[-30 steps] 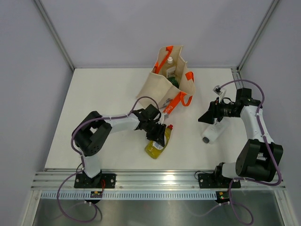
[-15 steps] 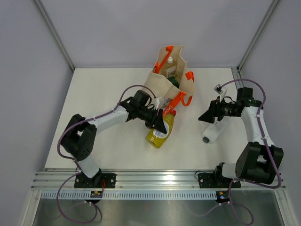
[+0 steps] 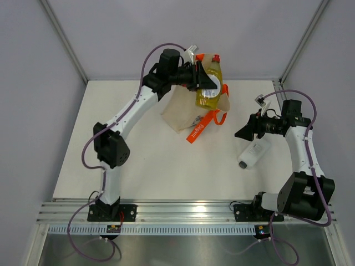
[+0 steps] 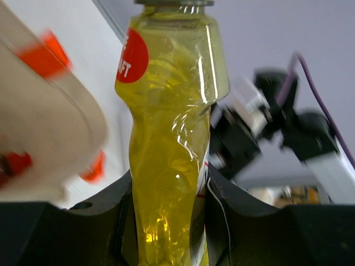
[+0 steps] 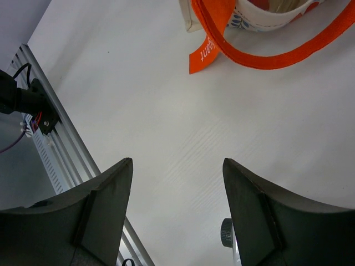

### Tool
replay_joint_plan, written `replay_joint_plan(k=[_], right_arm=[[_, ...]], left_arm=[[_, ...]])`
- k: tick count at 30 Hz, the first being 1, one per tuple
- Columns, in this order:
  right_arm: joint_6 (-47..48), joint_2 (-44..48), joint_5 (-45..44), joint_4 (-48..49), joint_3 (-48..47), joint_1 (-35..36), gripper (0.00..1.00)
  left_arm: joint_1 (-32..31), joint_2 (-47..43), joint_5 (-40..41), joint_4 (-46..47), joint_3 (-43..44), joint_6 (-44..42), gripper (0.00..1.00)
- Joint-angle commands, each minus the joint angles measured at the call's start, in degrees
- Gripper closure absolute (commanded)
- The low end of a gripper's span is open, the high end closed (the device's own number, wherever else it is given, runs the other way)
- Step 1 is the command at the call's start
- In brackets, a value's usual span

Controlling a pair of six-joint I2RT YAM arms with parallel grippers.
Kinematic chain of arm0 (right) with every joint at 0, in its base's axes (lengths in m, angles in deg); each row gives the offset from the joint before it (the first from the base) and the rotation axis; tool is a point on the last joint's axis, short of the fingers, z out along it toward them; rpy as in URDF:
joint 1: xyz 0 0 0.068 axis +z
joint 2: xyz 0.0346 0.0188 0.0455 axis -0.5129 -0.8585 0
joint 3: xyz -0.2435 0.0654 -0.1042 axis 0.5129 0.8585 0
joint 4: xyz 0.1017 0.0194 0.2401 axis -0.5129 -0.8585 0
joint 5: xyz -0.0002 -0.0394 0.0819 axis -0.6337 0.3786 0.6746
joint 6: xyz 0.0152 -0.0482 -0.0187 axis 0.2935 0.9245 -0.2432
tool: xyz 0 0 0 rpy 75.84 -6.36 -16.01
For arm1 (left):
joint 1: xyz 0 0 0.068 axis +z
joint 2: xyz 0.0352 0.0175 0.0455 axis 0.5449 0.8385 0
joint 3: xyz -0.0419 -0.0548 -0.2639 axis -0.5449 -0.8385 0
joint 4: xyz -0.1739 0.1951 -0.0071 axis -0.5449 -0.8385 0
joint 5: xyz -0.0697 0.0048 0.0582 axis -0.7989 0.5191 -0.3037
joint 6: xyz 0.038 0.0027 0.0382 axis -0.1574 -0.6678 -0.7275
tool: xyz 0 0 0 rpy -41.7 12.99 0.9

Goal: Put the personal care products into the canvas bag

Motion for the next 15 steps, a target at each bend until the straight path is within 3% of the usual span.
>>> replay_joint_plan(k=[1,2,6,9,12,13,15], right_arm=[[-1.6,2.5,1.6,2.3,-1.4,-0.1,0.27],[-2.0,2.9,1.8,2.8,-0.5,-0.1,0.27],[-4.6,4.6,2.8,5.2,2.2,-0.1,0.27],[-4.4,5.7,2.5,5.9,3.4,-0.1,0.27],[-3.5,6.1,1.5,5.2,3.1,-0.1,0.26],[-3.4,6.1,1.5,5.2,3.1,-0.1,0.26],[-3.4,5.8,1.4,5.4,2.9,-0.1,0.25]], left_arm=[[2.4,8.4,12.4,-4.4,16.0,3.2,1.0],[2.8,10.7,14.9,-4.2,19.0,3.5,1.0],[3.9,10.6,26.1,5.2,16.2,6.7,1.0],[3.8,10.9,32.2,6.5,16.8,5.5,0.99],[3.6,10.8,33.5,3.3,16.9,1.7,0.84],[3.5,10.4,33.5,2.3,16.4,0.7,0.72],[3.4,9.6,33.4,1.0,14.9,-1.4,0.59]])
